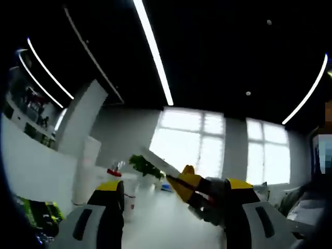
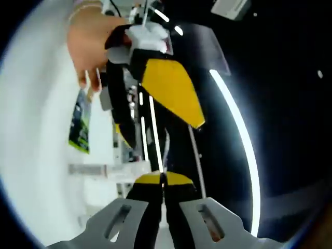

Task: Arrange the skincare products in the storage area until every visible bottle or jar stands upright without overlapping.

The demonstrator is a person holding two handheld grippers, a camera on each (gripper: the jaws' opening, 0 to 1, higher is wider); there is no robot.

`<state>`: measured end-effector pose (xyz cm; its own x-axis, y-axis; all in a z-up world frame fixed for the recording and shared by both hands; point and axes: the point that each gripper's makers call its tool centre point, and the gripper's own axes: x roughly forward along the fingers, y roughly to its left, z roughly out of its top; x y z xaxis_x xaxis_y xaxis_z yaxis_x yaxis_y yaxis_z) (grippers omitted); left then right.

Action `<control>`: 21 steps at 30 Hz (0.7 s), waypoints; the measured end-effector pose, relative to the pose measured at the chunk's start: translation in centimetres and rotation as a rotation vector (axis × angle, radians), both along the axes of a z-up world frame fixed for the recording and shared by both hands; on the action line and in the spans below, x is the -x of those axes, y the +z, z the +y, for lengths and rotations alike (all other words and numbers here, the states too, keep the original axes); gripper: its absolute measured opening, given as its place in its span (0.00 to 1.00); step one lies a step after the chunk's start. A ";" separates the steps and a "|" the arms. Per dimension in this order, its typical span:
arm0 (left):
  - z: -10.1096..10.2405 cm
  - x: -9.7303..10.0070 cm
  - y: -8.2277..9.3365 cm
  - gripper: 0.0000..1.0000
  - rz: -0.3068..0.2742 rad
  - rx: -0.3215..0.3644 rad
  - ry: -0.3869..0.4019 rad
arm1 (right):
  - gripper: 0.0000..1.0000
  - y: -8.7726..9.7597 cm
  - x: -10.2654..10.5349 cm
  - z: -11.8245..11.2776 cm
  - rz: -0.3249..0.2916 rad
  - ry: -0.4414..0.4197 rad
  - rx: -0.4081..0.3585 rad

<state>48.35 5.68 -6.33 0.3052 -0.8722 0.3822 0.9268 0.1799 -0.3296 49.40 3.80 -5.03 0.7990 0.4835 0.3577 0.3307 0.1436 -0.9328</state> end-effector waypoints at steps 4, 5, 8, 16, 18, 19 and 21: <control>0.8 -0.6 0.3 0.79 0.071 0.068 -0.020 | 0.00 -0.5 0.0 0.5 0.015 0.030 -0.012; 0.9 -0.8 0.3 0.77 0.090 0.077 -0.023 | 0.00 -0.6 -0.3 0.5 0.022 0.033 -0.015; 1.1 -1.6 -0.4 0.64 0.149 0.070 -0.011 | 0.00 -1.3 -0.5 0.6 0.047 0.035 -0.019; 0.6 -2.9 -3.9 0.06 0.326 -0.082 0.001 | 0.00 -4.0 -0.7 0.4 0.121 -0.010 0.018; 0.4 -2.4 -3.6 0.01 0.298 -0.096 -0.013 | 0.02 -4.6 -1.0 0.6 0.152 -0.001 0.035; 0.6 -2.7 -3.9 0.00 0.297 -0.123 0.021 | 0.02 -4.7 -1.0 0.6 0.155 0.009 0.039; 0.8 -2.7 -3.8 0.00 0.278 -0.135 0.030 | 0.05 -5.0 -1.2 0.9 0.190 0.051 0.029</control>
